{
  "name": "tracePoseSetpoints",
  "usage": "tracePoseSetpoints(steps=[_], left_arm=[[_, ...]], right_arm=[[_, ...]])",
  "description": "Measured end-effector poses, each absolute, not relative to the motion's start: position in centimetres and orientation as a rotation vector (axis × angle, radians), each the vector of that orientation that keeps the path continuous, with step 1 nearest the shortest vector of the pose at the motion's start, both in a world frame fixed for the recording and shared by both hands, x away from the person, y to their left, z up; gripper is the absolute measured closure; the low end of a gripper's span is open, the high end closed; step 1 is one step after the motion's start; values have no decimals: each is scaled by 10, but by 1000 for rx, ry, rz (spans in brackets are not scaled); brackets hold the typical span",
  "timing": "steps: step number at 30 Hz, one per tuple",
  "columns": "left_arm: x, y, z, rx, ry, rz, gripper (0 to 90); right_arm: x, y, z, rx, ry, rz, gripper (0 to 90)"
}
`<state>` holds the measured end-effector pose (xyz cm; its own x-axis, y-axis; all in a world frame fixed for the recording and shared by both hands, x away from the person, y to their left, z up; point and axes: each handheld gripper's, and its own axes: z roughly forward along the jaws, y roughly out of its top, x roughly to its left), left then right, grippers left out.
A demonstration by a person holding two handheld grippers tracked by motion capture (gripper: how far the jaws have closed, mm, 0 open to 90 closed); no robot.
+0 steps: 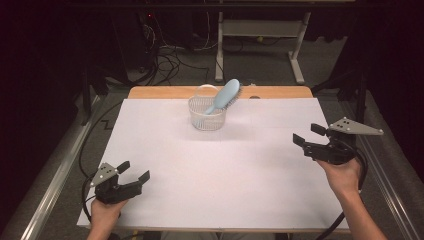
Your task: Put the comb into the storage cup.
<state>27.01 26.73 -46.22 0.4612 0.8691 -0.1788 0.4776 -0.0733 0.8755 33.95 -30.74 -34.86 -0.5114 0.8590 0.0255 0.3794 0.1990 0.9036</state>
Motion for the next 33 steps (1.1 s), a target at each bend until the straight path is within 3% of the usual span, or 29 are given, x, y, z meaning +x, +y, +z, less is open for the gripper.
tracePoseSetpoints(steps=[33], left_arm=[[269, 268, -461, 1709, 1163, 495, 144]], right_arm=[[311, -311, -365, 1135, 1963, 1356, 252]])
